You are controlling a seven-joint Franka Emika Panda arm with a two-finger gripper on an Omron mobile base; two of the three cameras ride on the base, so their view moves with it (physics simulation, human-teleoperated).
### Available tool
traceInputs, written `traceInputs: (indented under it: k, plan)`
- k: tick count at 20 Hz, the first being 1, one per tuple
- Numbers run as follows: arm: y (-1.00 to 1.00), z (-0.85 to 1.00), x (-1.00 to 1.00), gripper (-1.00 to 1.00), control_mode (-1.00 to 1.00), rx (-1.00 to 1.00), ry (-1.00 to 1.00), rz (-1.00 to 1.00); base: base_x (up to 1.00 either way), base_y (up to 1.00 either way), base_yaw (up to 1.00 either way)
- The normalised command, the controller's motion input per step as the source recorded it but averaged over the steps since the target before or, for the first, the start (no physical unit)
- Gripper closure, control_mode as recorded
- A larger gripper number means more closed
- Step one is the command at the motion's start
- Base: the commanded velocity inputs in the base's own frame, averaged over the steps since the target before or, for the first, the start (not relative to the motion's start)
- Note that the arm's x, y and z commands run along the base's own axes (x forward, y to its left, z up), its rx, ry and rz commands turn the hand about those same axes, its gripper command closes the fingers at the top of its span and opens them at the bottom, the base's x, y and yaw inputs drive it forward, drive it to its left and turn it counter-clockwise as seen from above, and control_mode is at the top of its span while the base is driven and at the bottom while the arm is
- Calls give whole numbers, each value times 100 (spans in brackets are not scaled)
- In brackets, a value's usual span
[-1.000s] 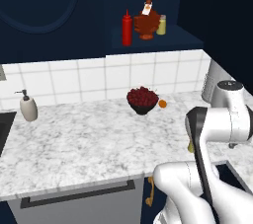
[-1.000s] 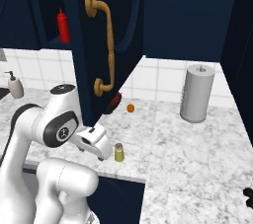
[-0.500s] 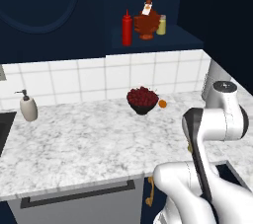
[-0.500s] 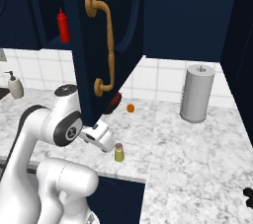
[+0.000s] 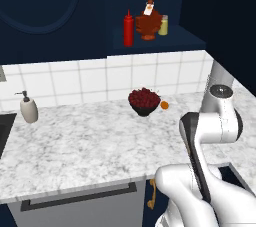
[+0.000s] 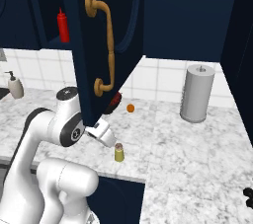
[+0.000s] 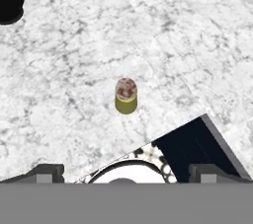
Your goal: Put the shaker and condiment bottle from the counter next to their counterparts in the cabinet.
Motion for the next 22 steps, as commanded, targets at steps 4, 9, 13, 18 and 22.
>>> traceInputs:
  k: [4, 9, 13, 18, 22]
  plan:
    - [-14, -87, 36, -100, -100, -1, -25, 0, 0, 0, 0]
    - [-3, -62, 5, -100, -100, 1, -7, 0, 0, 0, 0]
    - [-4, -28, 0, -100, -100, 0, -1, 1, 0, 0, 0]
    - [-9, -35, 0, -100, -100, 0, -5, 3, 0, 0, 0]
    - [0, -5, 2, -100, -100, 0, -3, 0, 0, 0, 0]
